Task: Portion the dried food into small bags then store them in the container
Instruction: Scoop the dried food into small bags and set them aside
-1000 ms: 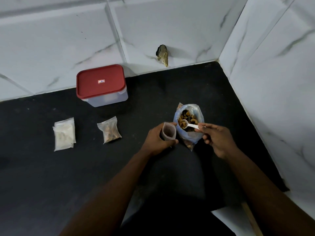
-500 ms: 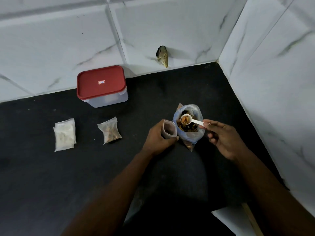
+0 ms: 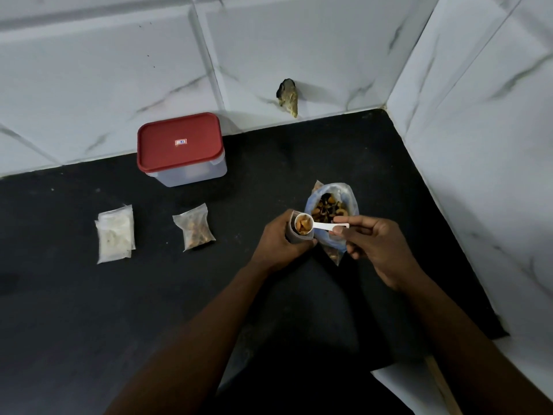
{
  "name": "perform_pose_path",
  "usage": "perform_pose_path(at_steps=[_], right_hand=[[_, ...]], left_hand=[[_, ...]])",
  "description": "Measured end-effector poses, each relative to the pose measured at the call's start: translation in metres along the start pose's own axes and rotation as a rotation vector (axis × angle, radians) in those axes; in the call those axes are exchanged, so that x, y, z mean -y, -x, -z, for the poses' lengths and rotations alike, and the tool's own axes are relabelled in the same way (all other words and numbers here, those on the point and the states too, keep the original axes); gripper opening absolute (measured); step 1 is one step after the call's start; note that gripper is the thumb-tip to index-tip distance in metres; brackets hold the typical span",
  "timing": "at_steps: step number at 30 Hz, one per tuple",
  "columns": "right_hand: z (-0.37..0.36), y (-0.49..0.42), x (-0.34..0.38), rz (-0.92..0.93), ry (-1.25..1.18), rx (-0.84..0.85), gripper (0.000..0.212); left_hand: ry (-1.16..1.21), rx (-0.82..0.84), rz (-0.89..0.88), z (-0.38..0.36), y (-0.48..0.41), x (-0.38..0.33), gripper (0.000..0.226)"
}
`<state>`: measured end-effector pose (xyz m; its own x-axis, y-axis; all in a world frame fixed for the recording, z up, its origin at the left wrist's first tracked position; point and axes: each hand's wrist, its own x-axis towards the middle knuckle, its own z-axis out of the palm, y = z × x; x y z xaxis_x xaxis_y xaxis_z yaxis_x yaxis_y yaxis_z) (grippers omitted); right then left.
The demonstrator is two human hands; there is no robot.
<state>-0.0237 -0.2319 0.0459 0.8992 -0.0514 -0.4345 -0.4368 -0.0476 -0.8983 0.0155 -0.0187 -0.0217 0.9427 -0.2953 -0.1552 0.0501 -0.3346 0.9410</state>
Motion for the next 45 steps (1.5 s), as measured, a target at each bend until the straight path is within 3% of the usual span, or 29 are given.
perform_pose_path(at_steps=[8, 13, 17, 19, 21, 24, 26, 31, 33, 37, 45], right_hand=[[-0.008, 0.003, -0.002, 0.387, 0.552, -0.048, 0.017], [-0.011, 0.005, -0.008, 0.655, 0.642, -0.097, 0.014], [-0.010, 0.008, -0.011, 0.691, 0.638, -0.106, 0.015], [-0.012, 0.009, -0.012, 0.619, 0.588, -0.126, 0.014], [-0.013, 0.009, -0.012, 0.430, 0.458, -0.166, 0.015], [-0.012, 0.004, -0.012, 0.063, -0.060, -0.163, 0.018], [-0.007, 0.001, -0.009, -0.081, -0.321, -0.142, 0.017], [0.007, -0.009, -0.008, -0.151, -0.526, -0.183, 0.011], [0.013, -0.016, -0.010, -0.100, -0.449, -0.248, 0.013], [0.020, -0.032, -0.016, 0.073, 0.003, -0.388, 0.015], [0.006, -0.051, -0.020, 0.476, 0.632, -0.301, 0.017]], left_hand=[[0.006, -0.016, -0.052, -0.001, -0.001, -0.003, 0.037], [-0.014, -0.023, -0.097, -0.002, -0.001, 0.000, 0.035], [-0.018, -0.025, -0.095, -0.002, -0.001, 0.001, 0.034], [-0.010, -0.010, -0.066, -0.001, -0.002, 0.003, 0.036], [-0.004, 0.006, -0.029, 0.000, -0.003, 0.004, 0.040], [-0.007, 0.017, 0.004, 0.000, -0.003, 0.003, 0.048], [-0.014, 0.021, 0.018, 0.000, -0.003, 0.003, 0.048], [-0.020, 0.007, 0.018, 0.000, -0.001, 0.004, 0.046], [-0.019, -0.001, 0.014, 0.000, -0.001, 0.006, 0.045], [-0.025, -0.017, 0.023, -0.001, 0.000, 0.010, 0.045], [-0.056, -0.040, 0.010, -0.001, -0.001, 0.011, 0.049]])
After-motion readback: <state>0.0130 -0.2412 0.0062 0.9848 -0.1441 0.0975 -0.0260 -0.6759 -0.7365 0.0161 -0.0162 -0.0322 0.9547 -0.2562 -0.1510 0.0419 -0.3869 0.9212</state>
